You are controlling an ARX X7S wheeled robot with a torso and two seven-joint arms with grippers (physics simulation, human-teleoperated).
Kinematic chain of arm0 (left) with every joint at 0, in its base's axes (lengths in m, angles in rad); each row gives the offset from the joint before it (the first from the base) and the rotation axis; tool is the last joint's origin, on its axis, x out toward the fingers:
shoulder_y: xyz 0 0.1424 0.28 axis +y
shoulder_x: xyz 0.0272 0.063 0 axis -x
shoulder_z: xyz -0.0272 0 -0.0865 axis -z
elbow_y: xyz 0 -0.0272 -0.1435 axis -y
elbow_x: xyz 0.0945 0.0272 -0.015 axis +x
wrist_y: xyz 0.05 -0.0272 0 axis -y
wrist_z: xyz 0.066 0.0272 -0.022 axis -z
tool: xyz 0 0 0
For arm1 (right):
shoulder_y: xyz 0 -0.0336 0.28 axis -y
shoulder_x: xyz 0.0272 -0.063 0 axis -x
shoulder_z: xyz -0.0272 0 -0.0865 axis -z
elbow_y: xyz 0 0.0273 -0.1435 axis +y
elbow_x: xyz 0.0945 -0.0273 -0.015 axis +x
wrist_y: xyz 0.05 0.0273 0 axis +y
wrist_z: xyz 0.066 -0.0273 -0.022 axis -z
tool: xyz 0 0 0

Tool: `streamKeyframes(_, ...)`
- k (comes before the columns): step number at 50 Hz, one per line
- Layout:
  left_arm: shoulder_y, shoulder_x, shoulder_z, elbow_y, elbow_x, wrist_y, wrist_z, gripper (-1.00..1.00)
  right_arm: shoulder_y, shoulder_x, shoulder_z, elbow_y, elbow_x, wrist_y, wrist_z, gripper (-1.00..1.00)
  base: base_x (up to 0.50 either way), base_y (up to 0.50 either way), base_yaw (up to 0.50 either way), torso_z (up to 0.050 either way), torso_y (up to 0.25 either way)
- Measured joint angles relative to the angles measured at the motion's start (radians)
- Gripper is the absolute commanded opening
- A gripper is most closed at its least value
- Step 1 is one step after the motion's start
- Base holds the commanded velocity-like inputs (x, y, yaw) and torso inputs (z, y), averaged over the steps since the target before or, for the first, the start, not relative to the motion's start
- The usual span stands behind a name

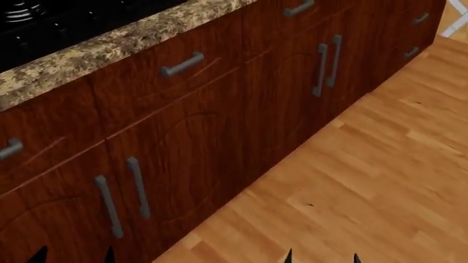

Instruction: Navigate to the sink.

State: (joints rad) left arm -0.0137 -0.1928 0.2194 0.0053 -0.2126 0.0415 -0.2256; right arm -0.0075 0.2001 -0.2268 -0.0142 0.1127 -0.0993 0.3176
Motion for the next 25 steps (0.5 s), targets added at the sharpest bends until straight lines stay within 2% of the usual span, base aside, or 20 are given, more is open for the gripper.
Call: streamKeyframes(25,-0.003,-0.008,0.013,-0.003,-0.008,0.005,-0.011,1.0,0.001,0.01,-0.012,0.0,-0.006,-0.008,0.02,1.0,0.19,-0.21,0.0,0.0,0.0)
